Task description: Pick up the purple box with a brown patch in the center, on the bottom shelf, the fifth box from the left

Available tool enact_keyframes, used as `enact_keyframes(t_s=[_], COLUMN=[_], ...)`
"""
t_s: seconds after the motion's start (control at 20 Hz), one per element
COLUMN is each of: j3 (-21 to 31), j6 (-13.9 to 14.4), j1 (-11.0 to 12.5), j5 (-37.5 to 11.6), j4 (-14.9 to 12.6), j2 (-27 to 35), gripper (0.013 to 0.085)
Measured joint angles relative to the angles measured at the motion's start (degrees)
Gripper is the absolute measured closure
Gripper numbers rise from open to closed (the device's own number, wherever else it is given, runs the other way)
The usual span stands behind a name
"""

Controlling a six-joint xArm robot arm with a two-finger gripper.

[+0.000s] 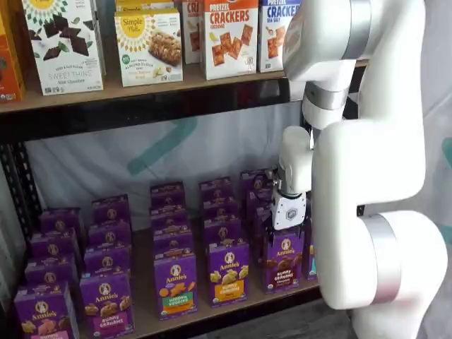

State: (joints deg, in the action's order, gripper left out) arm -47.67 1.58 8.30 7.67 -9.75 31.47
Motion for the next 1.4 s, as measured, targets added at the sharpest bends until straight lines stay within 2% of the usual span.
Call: enact_keyframes(t_s=[0.4, 0.7, 0.8, 1.05, 1.3, 1.4], j3=[-8.5, -12.1, -12.5, -13.3, -14.5, -15.0], j6=[-6.2, -5.1, -6.5, -6.3, -8.6, -10.6], j1=[0.6, 1.4, 1.5, 2.1, 2.3, 2.3], j5=[3.0, 3.7, 3.6, 3.6, 4.7, 5.4], j4=[5.7, 3.8, 5.1, 4.3, 6.3, 8.5], j2=[5.9, 8.3, 8.6, 9.0, 9.4, 9.6], gripper=[0.013, 0.013, 0.013, 0.013, 0.013, 0.013])
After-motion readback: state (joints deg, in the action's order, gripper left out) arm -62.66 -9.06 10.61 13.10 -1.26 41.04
